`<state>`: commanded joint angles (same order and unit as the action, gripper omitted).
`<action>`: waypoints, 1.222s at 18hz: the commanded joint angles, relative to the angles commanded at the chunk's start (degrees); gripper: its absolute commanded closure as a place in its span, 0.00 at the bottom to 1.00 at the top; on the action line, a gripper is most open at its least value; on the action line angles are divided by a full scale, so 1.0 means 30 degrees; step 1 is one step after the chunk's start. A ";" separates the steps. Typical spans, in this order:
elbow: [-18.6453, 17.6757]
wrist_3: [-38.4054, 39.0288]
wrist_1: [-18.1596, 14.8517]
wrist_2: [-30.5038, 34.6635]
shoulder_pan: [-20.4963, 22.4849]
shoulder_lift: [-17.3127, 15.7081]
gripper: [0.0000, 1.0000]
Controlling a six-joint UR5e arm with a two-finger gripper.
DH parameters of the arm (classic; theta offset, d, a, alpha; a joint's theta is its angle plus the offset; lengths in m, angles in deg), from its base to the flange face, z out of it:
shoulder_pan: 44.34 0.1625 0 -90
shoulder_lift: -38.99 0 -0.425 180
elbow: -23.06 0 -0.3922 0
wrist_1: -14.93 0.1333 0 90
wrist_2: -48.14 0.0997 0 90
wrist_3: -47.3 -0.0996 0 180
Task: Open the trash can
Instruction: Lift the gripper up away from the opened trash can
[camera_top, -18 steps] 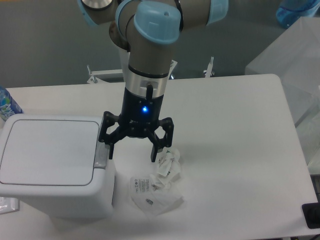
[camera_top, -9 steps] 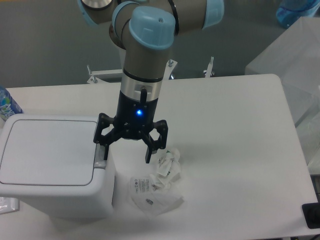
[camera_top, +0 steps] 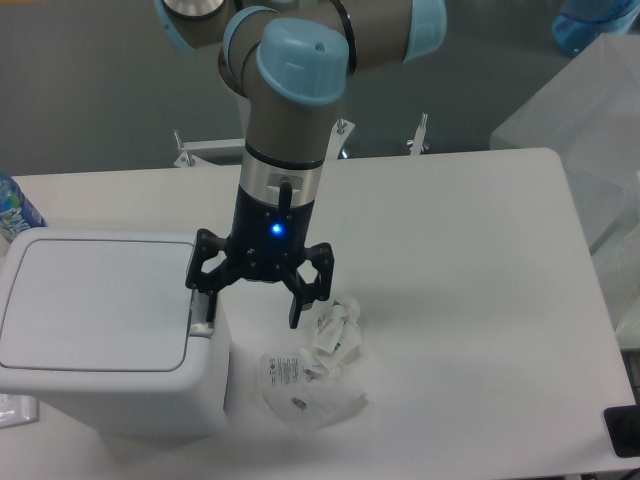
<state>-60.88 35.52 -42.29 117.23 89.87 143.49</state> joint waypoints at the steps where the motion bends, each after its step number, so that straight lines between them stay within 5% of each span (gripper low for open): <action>1: 0.0000 0.0029 0.0000 0.0000 0.0029 0.0000 0.00; 5: 0.0349 0.0117 0.0000 -0.0058 0.0029 0.0000 0.00; 9: 0.2427 -0.0787 0.0205 0.0000 0.0291 0.0029 0.00; 12: 0.2842 -0.3010 0.0234 0.0291 0.0848 -0.0116 0.00; 18: 0.2461 -1.0215 -0.0933 0.4243 0.1289 -0.0966 0.00; 22: 0.2490 -1.1777 -0.1523 0.5009 0.1289 -0.1025 0.00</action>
<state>-53.41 0.19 -46.86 132.25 93.74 140.42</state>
